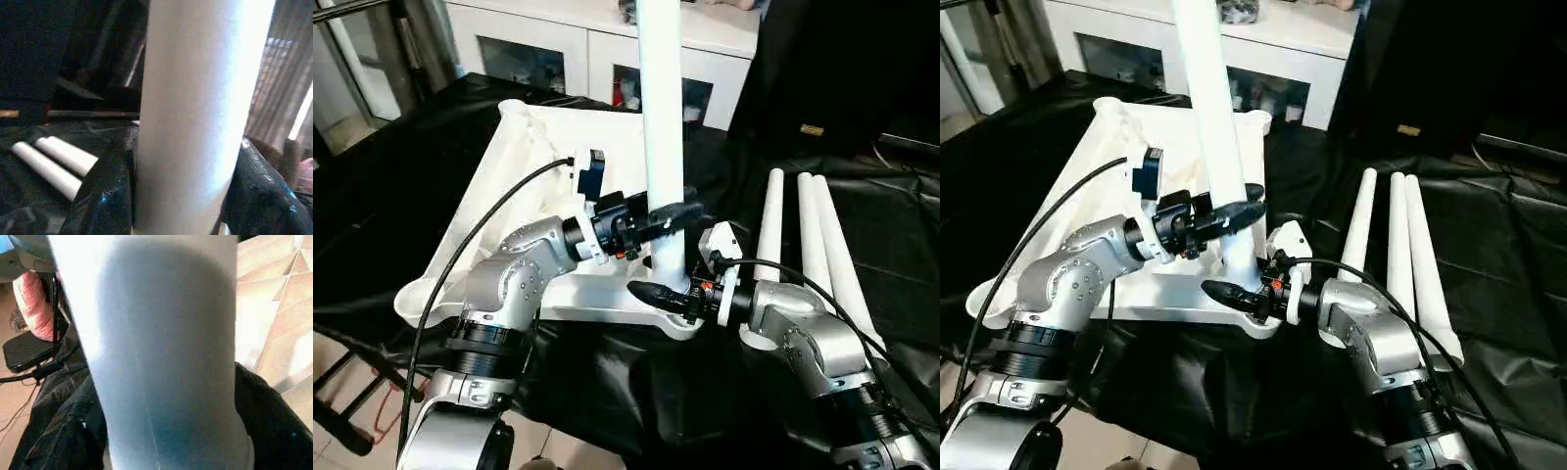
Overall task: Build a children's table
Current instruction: Insert table leg to table base
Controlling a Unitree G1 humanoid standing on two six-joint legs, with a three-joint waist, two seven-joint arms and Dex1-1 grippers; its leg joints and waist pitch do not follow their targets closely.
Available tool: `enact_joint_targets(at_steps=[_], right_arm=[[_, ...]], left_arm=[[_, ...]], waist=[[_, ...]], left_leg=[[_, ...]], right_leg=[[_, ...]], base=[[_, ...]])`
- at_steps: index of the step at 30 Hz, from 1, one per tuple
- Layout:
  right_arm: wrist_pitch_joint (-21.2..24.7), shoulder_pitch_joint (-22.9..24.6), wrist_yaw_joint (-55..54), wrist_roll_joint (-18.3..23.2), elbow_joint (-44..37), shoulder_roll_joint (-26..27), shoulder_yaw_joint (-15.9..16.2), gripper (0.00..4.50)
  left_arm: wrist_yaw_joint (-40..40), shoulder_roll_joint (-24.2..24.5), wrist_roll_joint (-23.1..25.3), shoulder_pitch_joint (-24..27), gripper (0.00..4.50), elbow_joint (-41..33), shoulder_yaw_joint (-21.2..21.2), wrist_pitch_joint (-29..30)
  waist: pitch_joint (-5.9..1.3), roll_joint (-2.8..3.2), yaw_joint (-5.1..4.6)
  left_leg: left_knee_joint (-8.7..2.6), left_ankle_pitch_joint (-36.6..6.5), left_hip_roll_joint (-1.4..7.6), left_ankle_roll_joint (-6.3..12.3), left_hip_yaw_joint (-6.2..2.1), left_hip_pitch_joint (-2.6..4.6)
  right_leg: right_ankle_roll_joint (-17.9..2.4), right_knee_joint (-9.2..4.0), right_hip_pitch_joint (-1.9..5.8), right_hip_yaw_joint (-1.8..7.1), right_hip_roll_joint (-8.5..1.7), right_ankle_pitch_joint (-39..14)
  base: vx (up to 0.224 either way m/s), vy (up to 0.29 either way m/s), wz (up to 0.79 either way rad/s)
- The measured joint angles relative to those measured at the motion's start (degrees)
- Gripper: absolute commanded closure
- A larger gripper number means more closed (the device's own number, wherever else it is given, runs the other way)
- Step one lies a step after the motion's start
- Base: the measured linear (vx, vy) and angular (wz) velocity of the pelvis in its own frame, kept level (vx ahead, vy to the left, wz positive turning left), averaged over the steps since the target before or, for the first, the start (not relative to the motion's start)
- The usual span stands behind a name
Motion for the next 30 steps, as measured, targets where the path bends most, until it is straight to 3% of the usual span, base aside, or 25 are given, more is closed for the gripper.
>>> enact_joint_targets(at_steps=[1, 3, 9, 12, 15, 21, 30], right_arm=[[0.0, 0.0, -0.4, -0.1, 0.0, 0.0, -0.1, 1.74], [0.7, 0.0, -1.3, 0.2, 0.1, 0.2, -0.5, 1.06], [4.0, -3.5, -5.8, 2.9, -1.3, 0.8, -5.6, 0.94], [7.7, -4.6, -7.1, 5.9, -2.2, 0.7, -8.4, 0.94], [12.5, -4.5, -6.6, 8.7, -3.5, -0.3, -9.0, 0.94], [18.3, -4.4, -5.4, 9.7, -5.6, -2.5, -8.5, 0.94], [19.4, -7.2, -9.9, 6.0, -4.9, -1.8, -5.0, 0.94]], left_arm=[[0.8, 0.2, 0.8, -0.5, 2.50, 0.0, -0.1, 0.0], [3.2, 0.2, 2.1, -1.6, 2.57, 0.0, -1.0, 0.1], [13.8, 0.0, 6.7, -3.1, 2.60, 1.7, -1.1, 3.5], [18.1, -0.2, 7.2, -4.7, 2.61, 1.5, -0.8, 6.4], [21.9, -0.7, 7.1, -5.5, 2.61, 1.6, 1.1, 8.8], [24.9, -1.3, 6.5, -6.0, 2.61, 1.6, 3.0, 11.6], [25.1, -1.4, 5.9, -6.1, 2.61, 0.3, 2.0, 13.6]], waist=[[0.00, 0.00, 0.00], [0.00, 0.00, -0.05], [0.01, 0.00, -0.53], [0.01, 0.00, -0.16], [0.01, 0.00, -0.04], [0.01, -0.01, 0.04], [0.01, -0.02, 0.05]], left_leg=[[0.01, 0.0, 0.00, 0.00, 0.00, 0.00], [0.05, 0.0, 0.00, 0.00, -0.01, -0.02], [0.08, 0.0, 0.01, -0.04, -0.01, -0.08], [0.14, 0.0, 0.01, -0.04, -0.02, -0.11], [0.19, 0.1, 0.01, 0.06, -0.03, -0.19], [0.26, 0.1, 0.01, 0.09, -0.06, -0.24], [0.33, 0.1, 0.01, 0.03, -0.08, -0.33]], right_leg=[[0.0, 0.00, 0.01, 0.00, 0.00, 0.0], [0.0, 0.00, 0.00, 0.00, 0.00, 0.0], [0.1, 0.01, -0.05, 0.01, 0.01, 0.2], [0.1, 0.01, -0.04, 0.00, 0.01, 0.2], [0.1, 0.01, -0.06, 0.00, 0.01, 0.2], [0.1, 0.00, -0.07, -0.01, 0.00, 0.3], [0.2, 0.00, -0.13, -0.01, 0.00, 0.3]], base=[[0.000, 0.000, 0.00], [0.000, 0.000, 0.00], [0.000, 0.000, 0.00], [0.000, 0.000, 0.00], [0.000, 0.000, 0.00], [0.000, 0.000, 0.00], [0.000, 0.000, 0.00]])
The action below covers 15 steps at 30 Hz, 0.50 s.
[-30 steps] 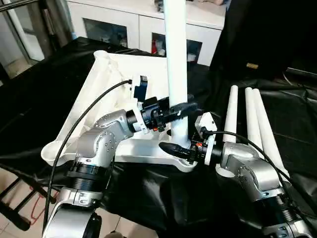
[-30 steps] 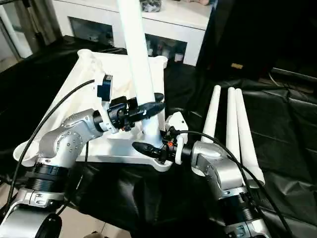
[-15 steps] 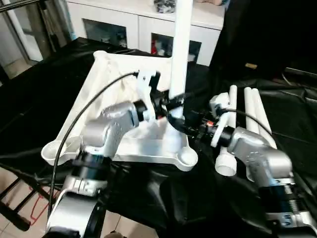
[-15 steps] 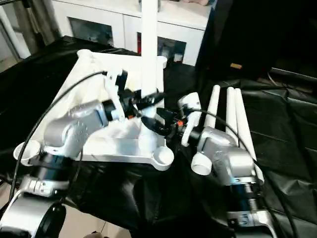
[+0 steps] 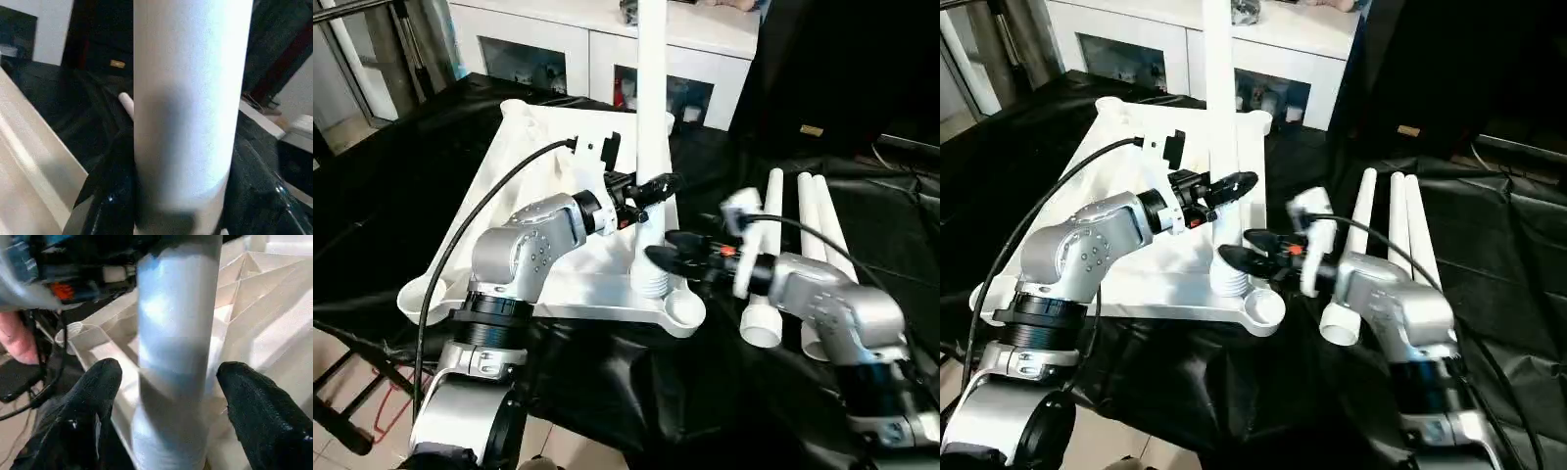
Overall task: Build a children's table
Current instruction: Insert table leg to table base
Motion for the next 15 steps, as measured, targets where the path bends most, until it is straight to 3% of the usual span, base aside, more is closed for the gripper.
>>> enact_joint_targets(at_steps=[6, 15], right_arm=[[-1.2, -1.2, -0.7, -2.4, 2.1, 0.3, 2.7, 0.94], [-2.0, -2.3, -0.1, -2.8, 4.0, 0.6, 3.7, 0.94]], left_arm=[[-1.9, 0.7, 0.0, 0.0, 2.61, -1.2, -2.0, -0.1], [-4.6, 0.9, -0.5, 0.0, 2.61, -4.1, -3.6, 0.0]], waist=[[0.00, 0.00, 0.04], [0.01, -0.01, -0.03]], left_leg=[[0.01, 0.0, 0.00, -0.02, 0.00, -0.04], [0.01, 0.0, 0.00, -0.02, 0.01, -0.04]], right_leg=[[0.0, -0.01, -0.04, 0.00, 0.00, 0.0], [0.0, -0.01, -0.05, 0.00, 0.00, 0.0]], base=[[0.000, 0.000, 0.00], [0.000, 0.000, 0.00]])
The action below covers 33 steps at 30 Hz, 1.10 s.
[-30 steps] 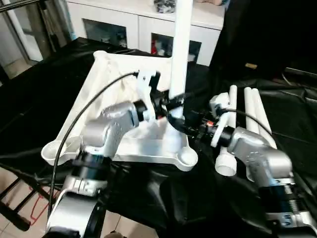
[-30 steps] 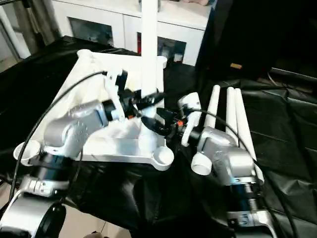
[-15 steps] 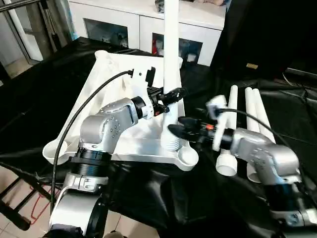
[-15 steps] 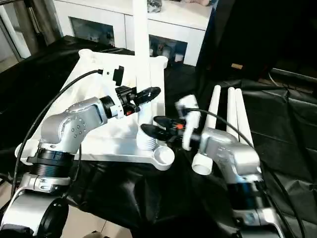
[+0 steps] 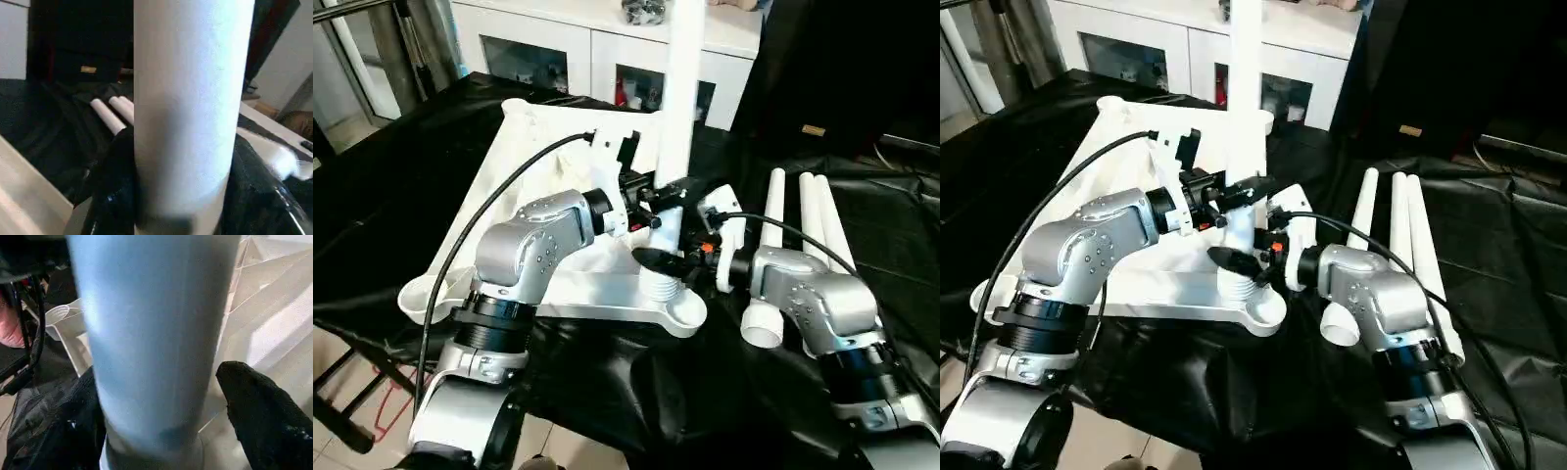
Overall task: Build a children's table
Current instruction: Insert table leg to table base
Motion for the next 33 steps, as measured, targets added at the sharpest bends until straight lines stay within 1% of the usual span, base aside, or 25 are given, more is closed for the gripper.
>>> enact_joint_targets(at_steps=[6, 8, 9, 13, 16, 17, 20, 21, 22, 25, 26, 28, 29, 31, 32, 33], right_arm=[[0.0, 0.0, 0.7, 0.0, 0.0, 0.0, 0.3, 0.94], [-0.2, 0.0, 1.1, 0.1, 0.0, 0.0, 0.5, 1.23], [-0.2, 0.0, 1.3, 0.1, 0.0, 0.0, 0.6, 1.23], [-0.3, 0.0, 1.7, 0.2, 0.0, 0.0, 0.8, 1.63], [-0.3, 0.0, 2.3, 0.2, 0.0, 0.0, 1.0, 1.77], [-0.3, 0.0, 2.4, 0.2, 0.0, 0.0, 1.0, 2.03], [-0.7, 0.0, 2.8, 0.2, -0.2, 0.0, 1.3, 2.13], [-1.1, 0.1, 2.8, 0.2, -0.2, 0.0, 1.5, 2.32], [-1.2, 0.1, 2.8, 0.2, -0.2, -0.1, 1.5, 2.40], [-2.1, 0.3, 2.8, 0.1, -0.2, 0.0, 1.7, 2.47], [-2.5, 0.6, 2.8, 0.0, -0.2, 0.0, 1.7, 2.49], [-2.8, 1.0, 2.7, -0.1, -0.2, 0.3, 1.7, 2.51], [-2.8, 1.1, 2.5, -0.2, -0.2, 0.5, 1.7, 2.51], [-2.9, 1.3, 1.4, -0.4, -0.2, 0.6, 1.5, 2.54], [-3.2, 1.3, 1.0, -0.5, -0.2, 0.8, 1.3, 2.56], [-4.3, 1.6, -0.2, -0.6, -0.2, 1.7, 0.3, 2.57]], left_arm=[[-1.3, 0.5, -0.7, 0.4, 2.61, -0.9, -0.4, 0.3], [-2.0, 0.9, -0.8, 0.5, 2.61, -1.5, -0.6, 0.4], [-2.1, 0.9, -0.8, 0.6, 2.61, -1.6, -0.6, 0.4], [-2.4, 1.2, -0.8, 0.7, 2.61, -1.8, -0.7, 0.4], [-2.6, 1.5, -0.8, 0.7, 2.61, -1.8, -1.0, 0.3], [-2.7, 1.5, -0.8, 0.7, 2.61, -1.8, -1.1, 0.3], [-2.8, 1.6, -0.7, 0.7, 2.61, -1.8, -1.3, 0.3], [-2.9, 1.7, -0.6, 0.7, 2.61, -1.8, -1.4, 0.1], [-2.9, 1.9, -0.5, 0.7, 2.61, -1.8, -1.6, -0.2], [-3.0, 2.3, 0.1, 0.8, 2.62, -1.8, -2.1, -1.2], [-3.1, 2.3, 0.4, 0.9, 2.27, -1.8, -2.3, -1.5], [-3.3, 2.0, 0.3, 1.0, 1.92, -1.8, -2.4, -1.5], [-3.4, 2.1, 0.4, 1.1, 1.92, -1.8, -2.3, -1.5], [-3.5, 2.1, 0.5, 1.1, 1.72, -1.8, -2.4, -2.0], [-3.4, 1.9, 0.7, 1.2, 1.59, -1.7, -2.4, -3.0], [-3.4, 1.3, 1.4, 1.2, 1.52, -1.2, -2.4, -5.9]], waist=[[0.00, 0.00, -0.03], [0.00, 0.00, -0.03], [0.00, 0.00, -0.02], [0.00, 0.00, -0.02], [0.00, 0.00, 0.00], [0.00, 0.00, 0.01], [0.00, 0.00, -0.01], [0.00, 0.00, -0.01], [0.00, 0.00, -0.01], [0.00, 0.00, -0.01], [0.00, 0.00, -0.01], [0.00, 0.00, -0.02], [0.00, 0.01, -0.02], [0.00, 0.01, -0.02], [0.00, 0.01, -0.02], [0.00, 0.01, 0.00]], left_leg=[[0.00, 0.0, 0.00, 0.00, 0.00, 0.00], [0.00, 0.0, 0.00, 0.00, 0.00, 0.00], [0.00, 0.0, 0.00, 0.00, 0.00, 0.00], [0.00, 0.0, 0.00, 0.00, 0.00, 0.00], [0.00, 0.0, 0.00, -0.01, 0.00, 0.00], [0.00, 0.0, 0.00, 0.00, 0.00, 0.00], [0.00, 0.0, 0.00, 0.00, 0.00, 0.00], [0.01, 0.0, 0.00, 0.00, 0.00, 0.00], [0.00, 0.0, 0.00, 0.00, 0.00, 0.00], [0.01, 0.0, 0.00, -0.01, 0.00, 0.00], [0.01, 0.0, 0.00, -0.01, 0.00, 0.00], [0.00, 0.0, 0.00, -0.01, 0.00, 0.00], [0.01, 0.0, 0.00, -0.03, 0.00, 0.01], [0.02, -0.1, 0.00, -0.10, 0.00, 0.00], [0.02, -0.1, 0.00, -0.10, 0.00, 0.00], [0.02, -0.1, 0.00, -0.10, 0.00, 0.00]], right_leg=[[0.0, 0.00, 0.00, 0.00, 0.00, 0.0], [0.0, 0.00, 0.00, 0.00, 0.00, 0.0], [0.0, 0.00, 0.00, 0.00, 0.00, 0.0], [0.0, 0.00, 0.00, 0.00, 0.00, 0.0], [0.0, 0.00, 0.00, 0.00, 0.00, 0.0], [0.0, 0.00, 0.00, 0.00, 0.00, 0.0], [0.0, 0.00, 0.00, 0.00, 0.00, 0.0], [0.0, 0.00, 0.00, 0.00, 0.00, 0.0], [0.0, 0.00, 0.00, 0.00, 0.00, 0.0], [0.0, 0.00, 0.00, 0.00, 0.00, 0.0], [0.0, 0.00, 0.00, 0.00, 0.00, 0.0], [0.0, 0.00, 0.00, 0.00, 0.00, 0.0], [0.0, 0.00, 0.00, 0.00, 0.00, 0.0], [0.0, 0.00, 0.00, 0.00, 0.00, 0.0], [0.0, 0.00, 0.00, 0.00, 0.00, 0.0], [0.0, 0.00, 0.01, 0.00, 0.00, 0.0]], base=[[0.000, 0.000, 0.00], [0.000, 0.000, 0.00], [0.000, 0.000, 0.00], [0.000, 0.000, 0.00], [0.000, 0.000, 0.00], [0.000, 0.000, 0.00], [0.000, 0.000, 0.00], [0.000, 0.000, 0.00], [0.000, 0.000, 0.00], [0.000, 0.000, 0.00], [0.000, 0.000, 0.00], [0.000, 0.000, 0.00], [0.000, 0.000, 0.00], [0.000, 0.000, 0.00], [0.000, 0.000, 0.00], [0.000, 0.000, 0.00]])
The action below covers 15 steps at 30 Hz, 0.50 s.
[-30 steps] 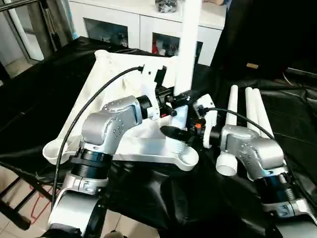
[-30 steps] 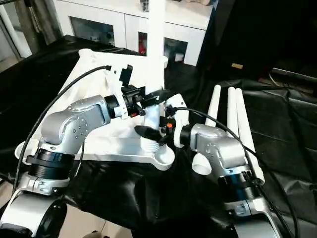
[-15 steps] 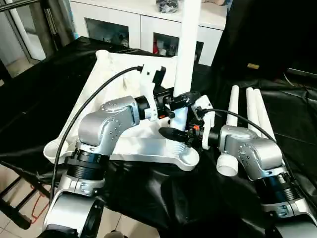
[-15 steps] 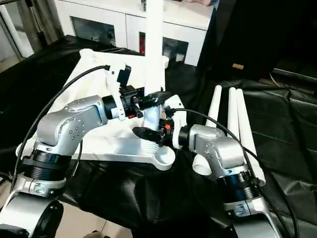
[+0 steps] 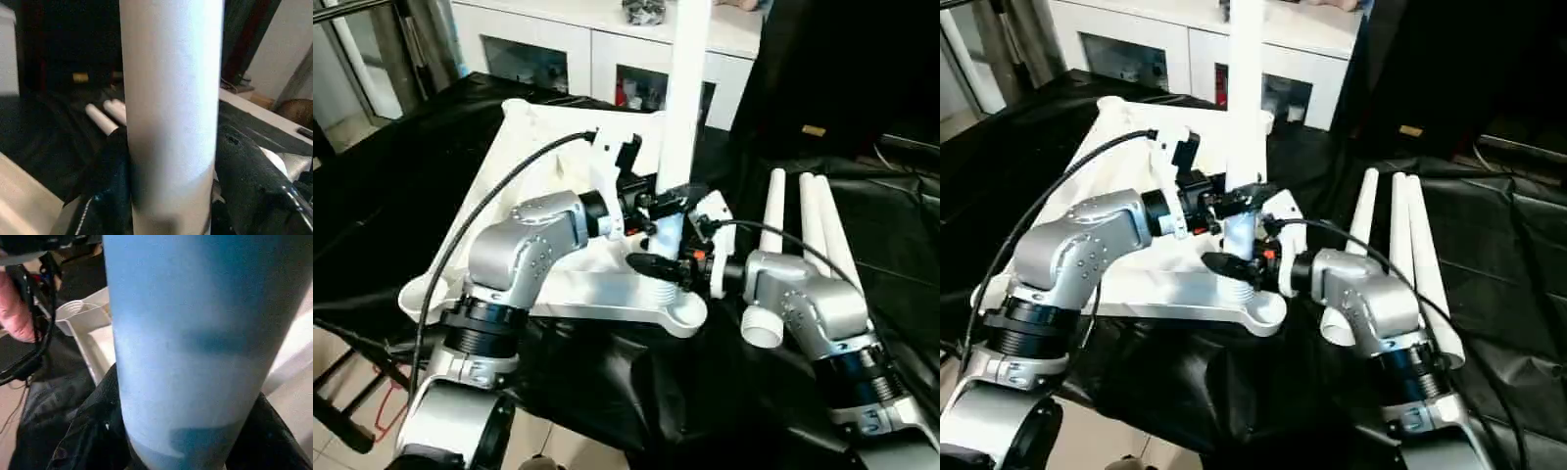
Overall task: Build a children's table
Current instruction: Insert table leg to table base
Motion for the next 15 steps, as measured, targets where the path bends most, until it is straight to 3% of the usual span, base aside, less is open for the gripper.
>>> enact_joint_targets(at_steps=[6, 10, 15], right_arm=[[-6.0, 2.0, -7.5, 0.1, 0.4, 5.6, -4.9, 2.57], [-8.4, 3.0, -11.2, 0.3, 0.5, 6.2, -7.9, 2.57], [-9.4, 5.6, -12.6, 0.3, 0.1, 6.3, -9.4, 2.57]], left_arm=[[1.7, -3.4, 1.8, 2.6, 1.48, -0.2, 0.4, -11.0], [0.9, -3.9, -0.8, 4.4, 1.48, -1.4, 1.7, -9.9], [-4.6, -0.9, -3.2, 5.7, 1.48, -3.9, 2.7, -10.6]], waist=[[0.01, 0.05, -0.09], [0.03, 0.09, -0.08], [0.07, 0.27, -0.26]], left_leg=[[0.00, 0.0, 0.00, -0.01, 0.00, 0.00], [0.00, 0.0, 0.00, -0.05, 0.00, 0.02], [-0.01, 0.0, 0.00, -0.05, 0.00, 0.03]], right_leg=[[0.0, -0.01, -0.01, 0.01, 0.00, 0.0], [0.1, 0.00, 0.00, 0.00, 0.00, 0.0], [0.1, -0.01, -0.01, 0.02, 0.00, 0.0]], base=[[0.000, 0.000, 0.00], [0.000, 0.000, 0.00], [0.000, 0.000, 0.00]])
